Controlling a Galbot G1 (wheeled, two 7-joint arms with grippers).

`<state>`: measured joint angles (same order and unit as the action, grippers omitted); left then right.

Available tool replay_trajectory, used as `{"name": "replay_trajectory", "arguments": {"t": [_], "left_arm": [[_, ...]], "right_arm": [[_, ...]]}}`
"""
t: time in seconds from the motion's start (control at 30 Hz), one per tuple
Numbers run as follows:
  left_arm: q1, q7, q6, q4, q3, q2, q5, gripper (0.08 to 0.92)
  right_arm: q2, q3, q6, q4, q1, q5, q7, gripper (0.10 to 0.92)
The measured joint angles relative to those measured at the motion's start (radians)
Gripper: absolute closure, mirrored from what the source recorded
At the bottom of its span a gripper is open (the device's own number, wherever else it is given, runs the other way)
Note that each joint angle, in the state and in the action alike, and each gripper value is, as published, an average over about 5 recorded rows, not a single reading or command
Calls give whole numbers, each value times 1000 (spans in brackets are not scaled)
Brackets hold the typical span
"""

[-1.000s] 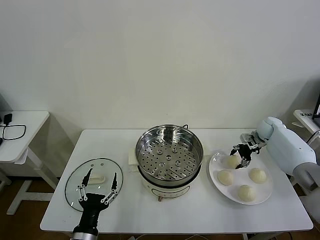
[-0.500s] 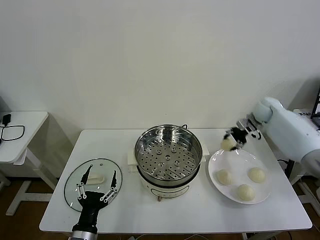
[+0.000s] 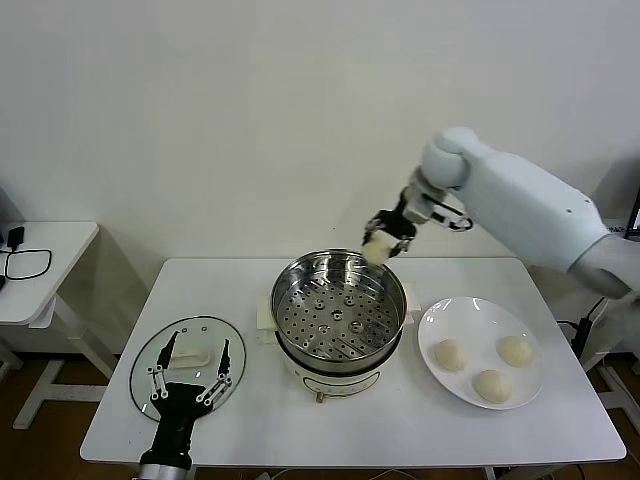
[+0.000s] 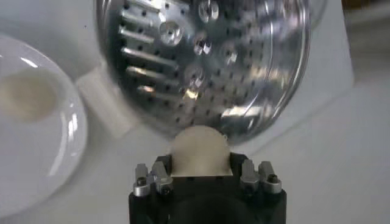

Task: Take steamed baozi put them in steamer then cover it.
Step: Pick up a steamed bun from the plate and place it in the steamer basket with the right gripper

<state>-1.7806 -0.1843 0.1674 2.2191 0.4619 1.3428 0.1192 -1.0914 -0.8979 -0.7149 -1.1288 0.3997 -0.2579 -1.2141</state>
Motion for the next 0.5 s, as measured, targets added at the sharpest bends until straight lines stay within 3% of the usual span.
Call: {"name": "replay_trajectory", "arguments": {"t": [0.5], "left_arm": [[5,-7,6,8,11,-4,-13,177]], "right_arm": [[-132,-16,-58,43,-77,-151,10,380]]}}
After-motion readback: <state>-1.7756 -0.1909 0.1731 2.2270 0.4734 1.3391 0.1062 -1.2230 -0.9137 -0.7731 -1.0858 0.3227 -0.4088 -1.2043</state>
